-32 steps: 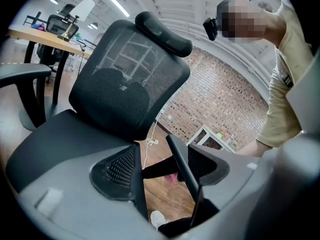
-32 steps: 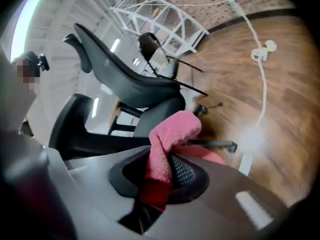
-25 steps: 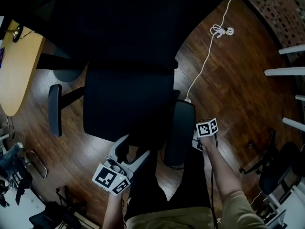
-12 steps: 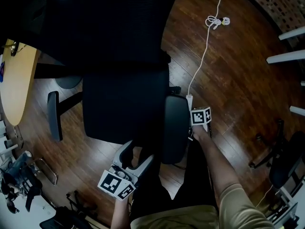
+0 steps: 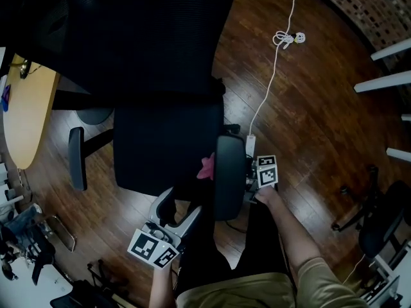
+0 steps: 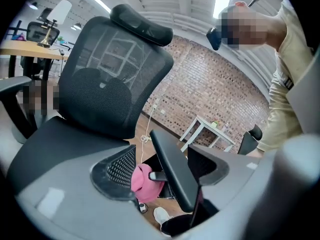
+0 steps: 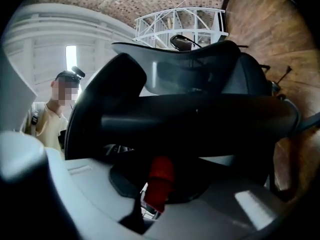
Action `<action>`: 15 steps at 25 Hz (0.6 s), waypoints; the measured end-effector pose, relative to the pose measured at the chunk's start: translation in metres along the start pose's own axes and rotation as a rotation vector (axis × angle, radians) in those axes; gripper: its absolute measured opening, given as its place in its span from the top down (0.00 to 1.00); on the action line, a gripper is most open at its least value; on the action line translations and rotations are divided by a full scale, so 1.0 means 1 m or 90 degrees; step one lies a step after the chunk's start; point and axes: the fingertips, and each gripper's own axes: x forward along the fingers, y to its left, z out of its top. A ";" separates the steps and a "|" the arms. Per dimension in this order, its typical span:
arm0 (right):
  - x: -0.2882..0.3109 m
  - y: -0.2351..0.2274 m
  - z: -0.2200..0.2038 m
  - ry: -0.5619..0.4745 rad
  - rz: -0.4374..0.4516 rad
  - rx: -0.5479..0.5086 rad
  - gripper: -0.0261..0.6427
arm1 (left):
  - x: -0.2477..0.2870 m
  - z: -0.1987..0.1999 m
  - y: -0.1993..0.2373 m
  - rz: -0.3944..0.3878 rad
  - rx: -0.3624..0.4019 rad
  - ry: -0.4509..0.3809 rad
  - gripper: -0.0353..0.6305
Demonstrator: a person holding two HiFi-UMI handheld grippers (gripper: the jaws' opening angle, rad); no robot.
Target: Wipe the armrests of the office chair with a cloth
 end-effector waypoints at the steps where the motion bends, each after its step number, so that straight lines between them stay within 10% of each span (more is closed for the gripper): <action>1: -0.001 0.004 0.001 -0.003 0.016 -0.007 0.88 | -0.001 0.001 0.001 0.003 0.000 -0.003 0.47; 8: -0.014 0.055 -0.010 0.056 0.142 -0.050 0.89 | -0.013 0.006 0.005 0.013 -0.018 -0.018 0.47; 15: -0.065 0.050 0.001 0.057 -0.014 -0.003 0.87 | -0.012 0.031 -0.001 -0.002 -0.008 -0.038 0.47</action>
